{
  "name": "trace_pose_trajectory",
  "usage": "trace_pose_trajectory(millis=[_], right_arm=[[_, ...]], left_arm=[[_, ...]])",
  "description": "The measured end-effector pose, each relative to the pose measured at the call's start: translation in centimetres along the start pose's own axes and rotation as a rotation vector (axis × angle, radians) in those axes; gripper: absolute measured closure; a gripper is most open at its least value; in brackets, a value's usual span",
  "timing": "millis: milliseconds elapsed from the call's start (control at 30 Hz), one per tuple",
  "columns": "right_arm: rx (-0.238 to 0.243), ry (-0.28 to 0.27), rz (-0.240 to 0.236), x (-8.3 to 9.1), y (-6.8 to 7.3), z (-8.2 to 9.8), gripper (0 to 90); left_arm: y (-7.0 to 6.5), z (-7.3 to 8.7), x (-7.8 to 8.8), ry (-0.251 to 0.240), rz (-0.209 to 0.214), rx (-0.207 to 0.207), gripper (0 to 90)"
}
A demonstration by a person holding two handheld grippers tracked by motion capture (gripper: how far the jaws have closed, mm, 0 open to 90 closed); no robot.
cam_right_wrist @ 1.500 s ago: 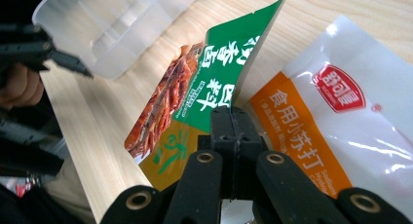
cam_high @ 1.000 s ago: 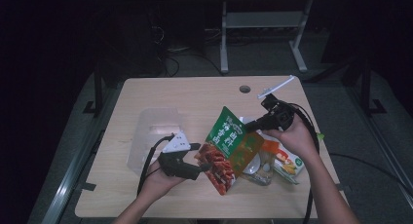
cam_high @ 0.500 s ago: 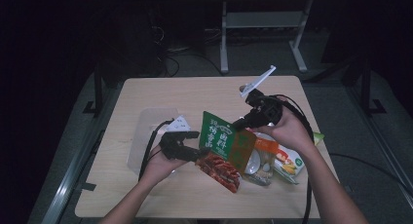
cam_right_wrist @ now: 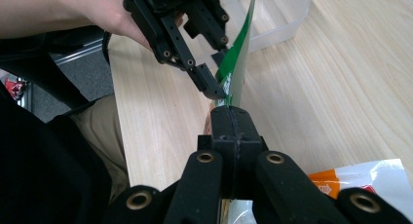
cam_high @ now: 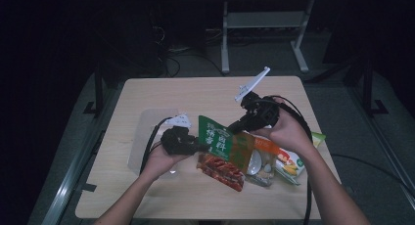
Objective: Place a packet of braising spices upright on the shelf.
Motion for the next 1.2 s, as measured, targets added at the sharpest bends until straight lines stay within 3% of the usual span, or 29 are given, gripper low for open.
trace_pose_trajectory(millis=[133,500,567,667,700,733,800,967,1200], right_arm=[[-0.017,-0.006,0.02,0.2,-0.5,0.1,90.0],[-0.065,-0.064,0.03,0.6,-1.3,1.1,88.1],[-0.086,-0.09,0.03,0.6,-1.5,1.6,78.5],[-0.11,-0.116,0.018,0.6,-1.7,2.7,73.4],[-0.131,-0.153,0.009,0.6,-1.7,3.4,61.2],[-0.131,-0.153,0.009,0.6,-1.7,3.4,61.2],[-0.125,-0.216,-0.009,1.1,-1.7,4.2,54.6],[-0.14,-0.257,-0.006,1.1,-1.4,5.5,49.3],[-0.163,-0.289,-0.015,-0.1,-1.4,7.6,48.2]], left_arm=[[-0.1,0.0,0.2,0.0,0.01,0.001,79.8],[-0.8,0.1,0.6,-0.024,-0.024,-0.06,83.6],[-0.9,0.1,0.6,-0.027,-0.027,-0.065,83.8],[-0.9,0.2,0.7,-0.026,-0.032,-0.075,83.9],[-0.8,0.3,0.7,-0.026,-0.031,-0.069,84.0],[-0.8,0.3,0.7,-0.03,-0.031,-0.069,84.0],[-0.7,0.4,0.8,-0.029,-0.032,-0.071,83.9],[-0.8,0.4,0.9,-0.027,-0.04,-0.079,83.9],[-0.7,0.5,1.0,-0.022,-0.044,-0.07,83.9]])
Point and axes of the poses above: each handheld gripper's, and its own axes: x roughly backward along the jaws, z roughly out of its underside, y roughly to its left, the point moved 7 cm from there along -x, roughly forward along the jaws, and after that the axes turned 10 degrees about -z, right-handed, at the moved point
